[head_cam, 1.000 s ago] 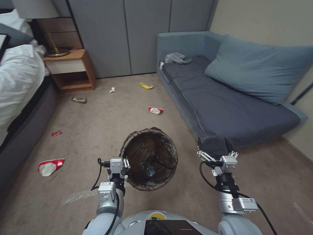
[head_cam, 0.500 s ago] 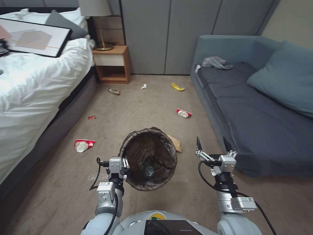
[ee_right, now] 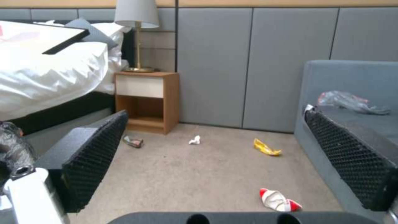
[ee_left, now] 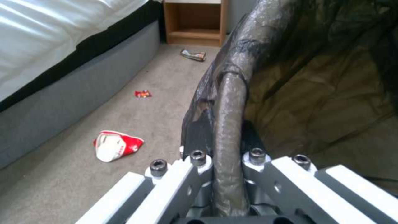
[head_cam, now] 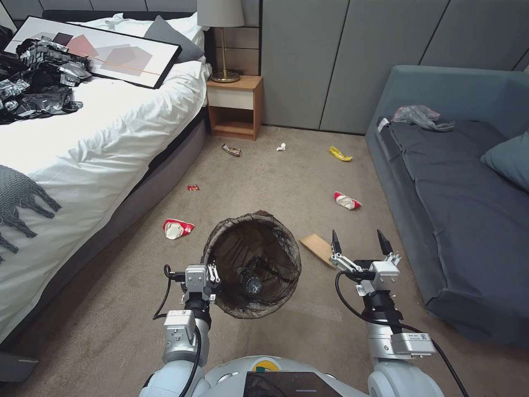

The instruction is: Pick up the trash bin, then pick up the garbage from the floor and place it into the trash bin.

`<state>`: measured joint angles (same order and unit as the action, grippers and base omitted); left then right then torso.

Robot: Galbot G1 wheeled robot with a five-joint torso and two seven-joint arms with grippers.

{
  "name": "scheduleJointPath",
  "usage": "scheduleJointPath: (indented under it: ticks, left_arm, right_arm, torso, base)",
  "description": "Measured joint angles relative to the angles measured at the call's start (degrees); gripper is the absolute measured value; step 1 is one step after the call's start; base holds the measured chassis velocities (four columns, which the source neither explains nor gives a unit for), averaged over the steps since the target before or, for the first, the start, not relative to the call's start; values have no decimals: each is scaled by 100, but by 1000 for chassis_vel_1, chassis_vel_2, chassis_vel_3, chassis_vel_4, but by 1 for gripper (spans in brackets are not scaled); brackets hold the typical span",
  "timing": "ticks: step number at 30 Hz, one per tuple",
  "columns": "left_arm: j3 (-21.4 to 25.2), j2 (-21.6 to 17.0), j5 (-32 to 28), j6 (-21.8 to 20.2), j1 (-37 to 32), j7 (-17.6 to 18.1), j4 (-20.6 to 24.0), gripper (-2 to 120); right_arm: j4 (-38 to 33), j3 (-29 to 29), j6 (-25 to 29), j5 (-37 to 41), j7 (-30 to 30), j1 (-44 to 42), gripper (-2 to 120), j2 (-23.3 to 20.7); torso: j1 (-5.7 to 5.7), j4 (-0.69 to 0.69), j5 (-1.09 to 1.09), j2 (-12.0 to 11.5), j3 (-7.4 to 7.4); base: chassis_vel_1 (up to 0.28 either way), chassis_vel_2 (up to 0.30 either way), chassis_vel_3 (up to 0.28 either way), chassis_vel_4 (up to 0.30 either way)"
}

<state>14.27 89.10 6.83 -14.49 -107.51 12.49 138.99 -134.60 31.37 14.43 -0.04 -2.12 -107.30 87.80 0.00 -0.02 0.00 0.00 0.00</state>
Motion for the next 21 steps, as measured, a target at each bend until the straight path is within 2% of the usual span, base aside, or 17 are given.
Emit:
scheduleJointPath:
  ticks: [21]
  left_arm:
    - [-6,14,66,4,14,-13,-36,0]
  right_arm:
    - [49,52,27,55,96,51,100,9]
  torso:
    - [0,2,0,0,-1]
  base:
    - [-8,13,10,-11]
